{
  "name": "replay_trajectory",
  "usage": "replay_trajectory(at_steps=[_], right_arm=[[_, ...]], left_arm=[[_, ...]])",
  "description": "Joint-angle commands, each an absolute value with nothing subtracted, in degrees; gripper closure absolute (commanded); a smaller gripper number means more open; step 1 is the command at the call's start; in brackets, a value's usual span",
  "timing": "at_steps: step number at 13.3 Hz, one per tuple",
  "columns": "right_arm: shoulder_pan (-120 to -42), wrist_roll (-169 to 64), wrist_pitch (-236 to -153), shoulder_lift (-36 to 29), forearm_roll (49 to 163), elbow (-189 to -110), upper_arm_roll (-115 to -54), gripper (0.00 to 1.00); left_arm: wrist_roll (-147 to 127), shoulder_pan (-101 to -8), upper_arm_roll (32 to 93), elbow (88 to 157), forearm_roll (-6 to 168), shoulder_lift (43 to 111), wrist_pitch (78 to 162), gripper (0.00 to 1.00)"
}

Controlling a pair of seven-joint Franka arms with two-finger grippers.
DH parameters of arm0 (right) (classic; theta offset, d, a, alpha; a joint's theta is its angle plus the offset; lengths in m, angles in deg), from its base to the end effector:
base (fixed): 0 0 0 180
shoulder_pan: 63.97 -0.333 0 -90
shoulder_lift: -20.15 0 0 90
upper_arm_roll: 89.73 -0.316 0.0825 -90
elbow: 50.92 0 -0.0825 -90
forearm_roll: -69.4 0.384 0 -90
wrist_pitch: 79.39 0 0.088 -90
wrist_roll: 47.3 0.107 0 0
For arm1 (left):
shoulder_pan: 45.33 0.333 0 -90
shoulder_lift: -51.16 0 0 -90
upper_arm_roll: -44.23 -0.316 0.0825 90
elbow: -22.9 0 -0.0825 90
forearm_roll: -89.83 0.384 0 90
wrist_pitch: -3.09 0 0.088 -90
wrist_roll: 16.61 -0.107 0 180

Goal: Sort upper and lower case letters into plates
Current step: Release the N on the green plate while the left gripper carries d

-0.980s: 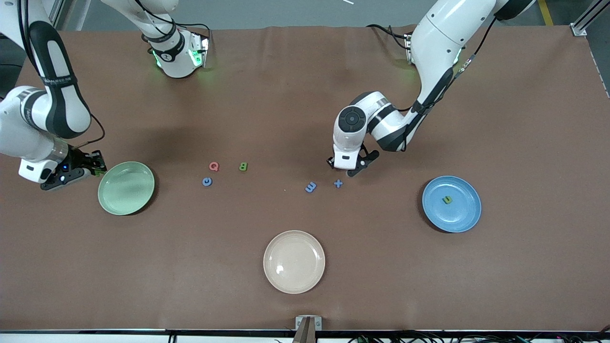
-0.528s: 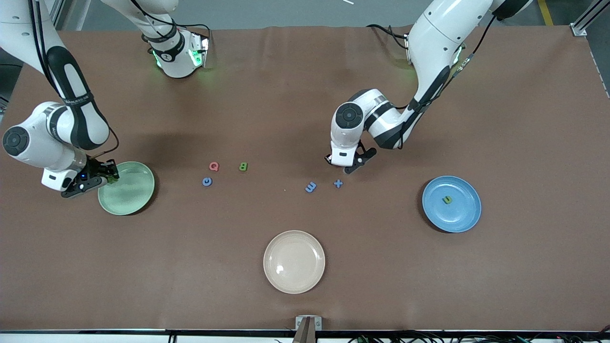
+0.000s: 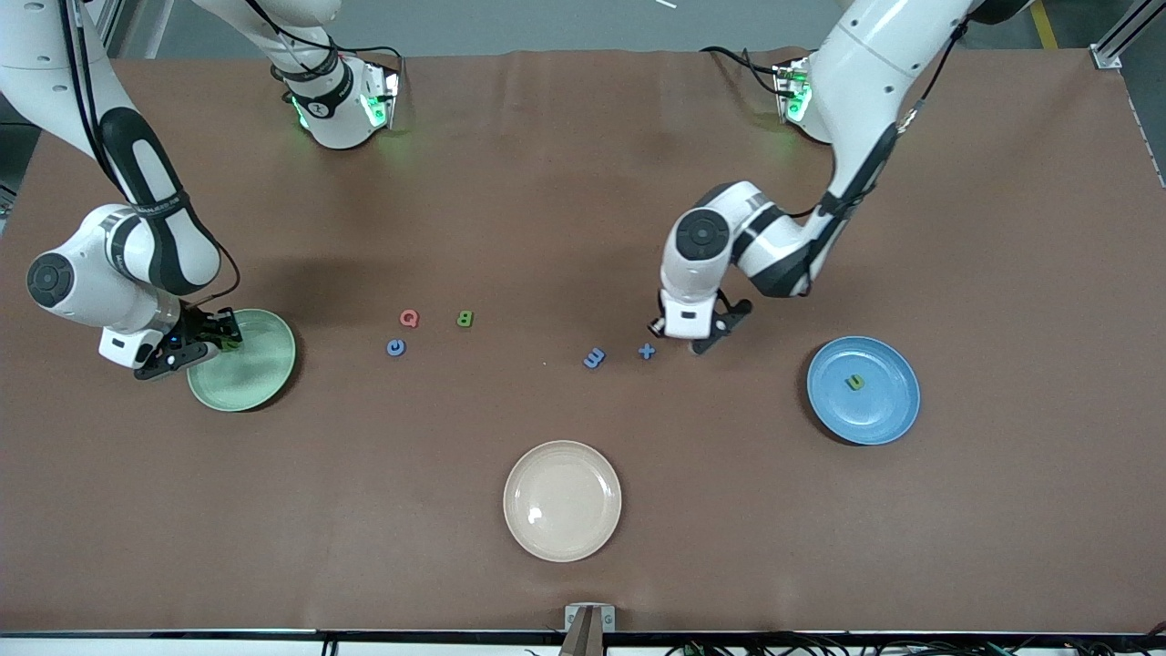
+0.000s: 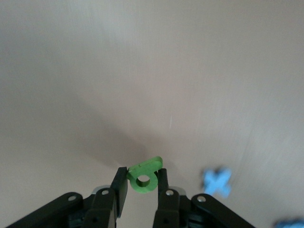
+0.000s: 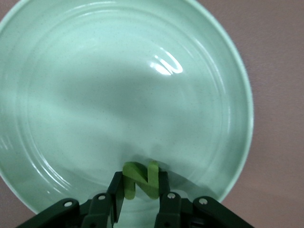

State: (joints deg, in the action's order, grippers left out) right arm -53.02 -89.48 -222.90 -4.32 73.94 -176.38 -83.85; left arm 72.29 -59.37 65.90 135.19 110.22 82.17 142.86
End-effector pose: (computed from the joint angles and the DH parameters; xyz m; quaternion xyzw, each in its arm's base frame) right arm 0.5216 -0.1599 0.1805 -0.9803 -0.1900 0.0470 0.0270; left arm 0.5041 -0.3525 0.2122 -0.9388 -0.3439 -0.0147 0.0100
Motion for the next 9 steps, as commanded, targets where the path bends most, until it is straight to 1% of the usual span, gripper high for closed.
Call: replay_trajectory(at_steps=[1, 2, 4, 6, 9], right_arm=[[-53.25, -88.88, -223.36, -4.11, 75.02, -176.69, -84.11, 0.10], [-53.60, -88.87, -222.84, -3.85, 75.02, -176.69, -84.20, 0.00], [-55.00, -88.79, -221.52, -2.45, 75.11, -176.34, -84.11, 0.00], [-56.14, -85.47, -217.67, 0.53, 75.02, -175.99, -84.20, 0.00], [-62.10, -69.69, -211.78, 4.84, 75.02, -176.07, -84.28, 0.00]], left_arm=[[66.13, -53.70, 66.12, 135.23, 113.55, 78.42, 140.65, 1.00], [62.87, -51.24, 66.20, 135.23, 113.56, 77.80, 139.86, 1.00], [56.45, -46.15, 66.29, 135.31, 113.65, 76.92, 139.15, 1.00], [52.05, -42.27, 66.29, 135.31, 113.65, 76.92, 137.75, 1.00], [44.58, -36.04, 66.12, 136.19, 113.74, 77.35, 136.34, 0.99]])
